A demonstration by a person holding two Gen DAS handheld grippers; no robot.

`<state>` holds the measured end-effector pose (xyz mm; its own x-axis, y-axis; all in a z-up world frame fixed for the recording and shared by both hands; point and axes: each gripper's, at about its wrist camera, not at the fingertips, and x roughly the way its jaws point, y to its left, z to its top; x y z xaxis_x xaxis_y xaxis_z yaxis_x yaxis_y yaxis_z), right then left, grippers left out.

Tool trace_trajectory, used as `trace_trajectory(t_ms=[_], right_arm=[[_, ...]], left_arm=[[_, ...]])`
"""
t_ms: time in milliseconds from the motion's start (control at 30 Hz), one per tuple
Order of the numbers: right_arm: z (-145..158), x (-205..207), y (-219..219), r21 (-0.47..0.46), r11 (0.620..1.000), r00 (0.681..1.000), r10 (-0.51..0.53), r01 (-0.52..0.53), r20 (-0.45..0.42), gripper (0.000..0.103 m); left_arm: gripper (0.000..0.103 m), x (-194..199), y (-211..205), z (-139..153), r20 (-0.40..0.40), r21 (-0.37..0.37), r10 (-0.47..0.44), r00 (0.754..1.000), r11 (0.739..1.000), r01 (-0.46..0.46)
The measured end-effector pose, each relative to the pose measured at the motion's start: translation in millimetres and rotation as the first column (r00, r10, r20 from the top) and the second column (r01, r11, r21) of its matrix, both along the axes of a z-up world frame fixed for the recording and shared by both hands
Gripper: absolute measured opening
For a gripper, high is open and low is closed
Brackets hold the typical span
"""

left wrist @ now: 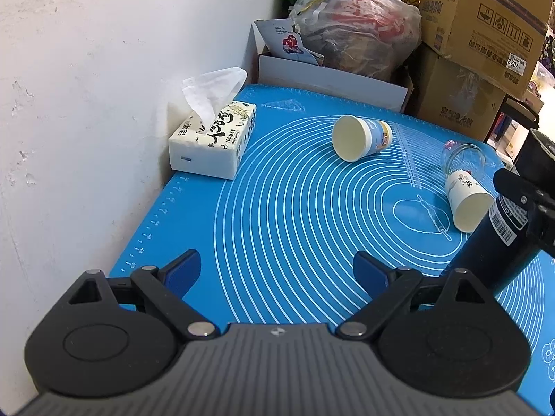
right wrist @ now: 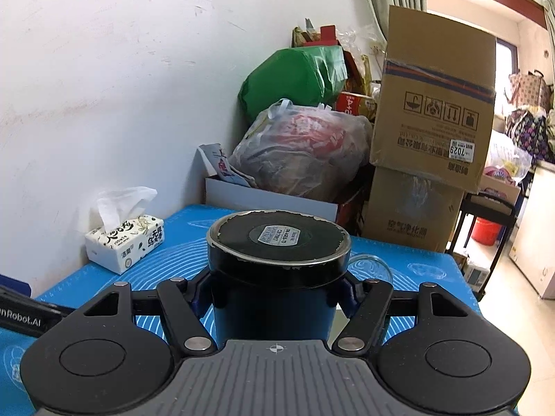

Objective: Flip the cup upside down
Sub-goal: 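Rotate the held thermos upright with the right tool, cap end up, then lower the upright thermos onto the mat and open the right tool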

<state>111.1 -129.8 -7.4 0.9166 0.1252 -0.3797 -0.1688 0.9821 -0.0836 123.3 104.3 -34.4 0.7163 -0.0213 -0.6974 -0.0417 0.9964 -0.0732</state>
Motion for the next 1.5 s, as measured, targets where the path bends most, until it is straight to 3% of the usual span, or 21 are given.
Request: trace_trajectory(t_ms=[700, 833, 1500], right_arm=[[2, -3, -2, -0.010, 1.000, 1.000, -0.011, 0.011, -0.018, 0.081], [7, -11, -6, 0.014, 1.000, 1.000, -0.001, 0.001, -0.022, 0.101], [29, -118, -61, 0.060, 0.994, 0.991, -0.083, 0.090, -0.105, 0.103]], left_arm=[[0.094, -5, -9, 3, 0.002, 0.016, -0.029, 1.000, 0.999, 0.029], [0.094, -12, -15, 7, 0.008, 0.017, -0.043, 0.999, 0.999, 0.042], [0.094, -105, -72, 44, 0.095, 0.072, -0.181, 0.979, 0.982, 0.174]])
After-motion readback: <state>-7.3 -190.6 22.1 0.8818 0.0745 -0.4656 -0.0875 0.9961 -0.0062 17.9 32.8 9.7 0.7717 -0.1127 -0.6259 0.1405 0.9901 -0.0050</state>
